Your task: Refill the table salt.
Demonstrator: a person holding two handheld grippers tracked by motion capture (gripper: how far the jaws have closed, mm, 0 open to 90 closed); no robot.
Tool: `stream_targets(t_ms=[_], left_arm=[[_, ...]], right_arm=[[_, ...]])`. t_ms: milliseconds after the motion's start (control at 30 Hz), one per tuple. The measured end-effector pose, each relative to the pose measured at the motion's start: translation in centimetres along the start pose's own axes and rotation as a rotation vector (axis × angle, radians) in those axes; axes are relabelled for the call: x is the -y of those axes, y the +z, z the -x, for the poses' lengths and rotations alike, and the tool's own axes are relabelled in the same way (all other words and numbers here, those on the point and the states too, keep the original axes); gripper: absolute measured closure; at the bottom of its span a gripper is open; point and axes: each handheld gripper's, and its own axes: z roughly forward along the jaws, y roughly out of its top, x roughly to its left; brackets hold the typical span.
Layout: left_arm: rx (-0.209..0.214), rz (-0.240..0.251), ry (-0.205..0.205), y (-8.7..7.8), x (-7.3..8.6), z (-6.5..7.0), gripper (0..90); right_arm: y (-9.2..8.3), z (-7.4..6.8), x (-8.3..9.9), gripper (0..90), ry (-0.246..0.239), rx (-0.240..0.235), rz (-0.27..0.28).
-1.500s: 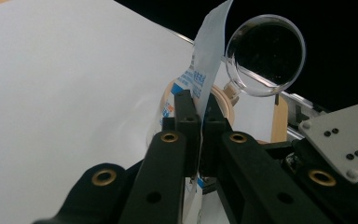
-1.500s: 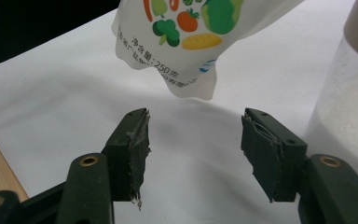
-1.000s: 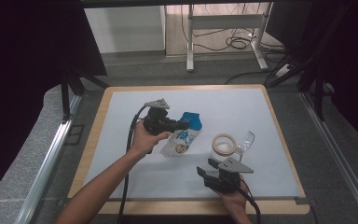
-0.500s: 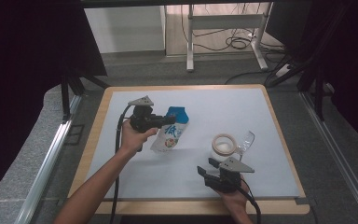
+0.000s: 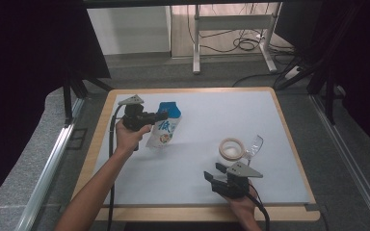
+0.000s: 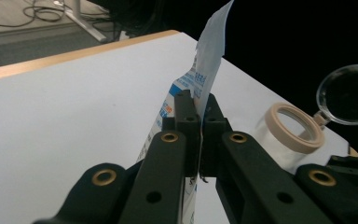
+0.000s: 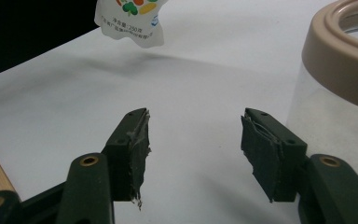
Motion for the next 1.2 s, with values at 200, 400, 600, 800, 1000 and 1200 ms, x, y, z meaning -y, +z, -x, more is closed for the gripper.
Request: stream_targets(t_ms=[200,400,600,800,1000,1200], left_arm=[[-0.027,0.013,-0.011,-0.3,0.7,-1.0,90.0],[-0.063,0.017,-0.016,-1.2,1.8,-1.6,90.0],[-0.074,0.035,-0.020,-2.4,2.9,-2.1,90.0],[-0.081,0.039,-0.015,-3.9,4.2,-2.1,89.7],[-0.107,0.034,0.017,-5.0,5.1,-1.9,89.2],[-0.099,0.049,0.006,-5.9,6.2,-2.0,88.9]], right_arm=[[0.1,0.0,0.0,41.9,0.002,-0.001,-0.004],[0.2,-0.1,0.1,42.0,0.001,-0.004,-0.006],[0.3,-0.1,0.2,42.0,0.000,-0.006,-0.008],[0.3,-0.1,0.2,42.0,0.002,-0.006,-0.008],[0.3,-0.1,0.1,42.0,0.003,-0.004,-0.005],[0.3,-0.2,0.1,41.9,0.003,-0.005,-0.006]])
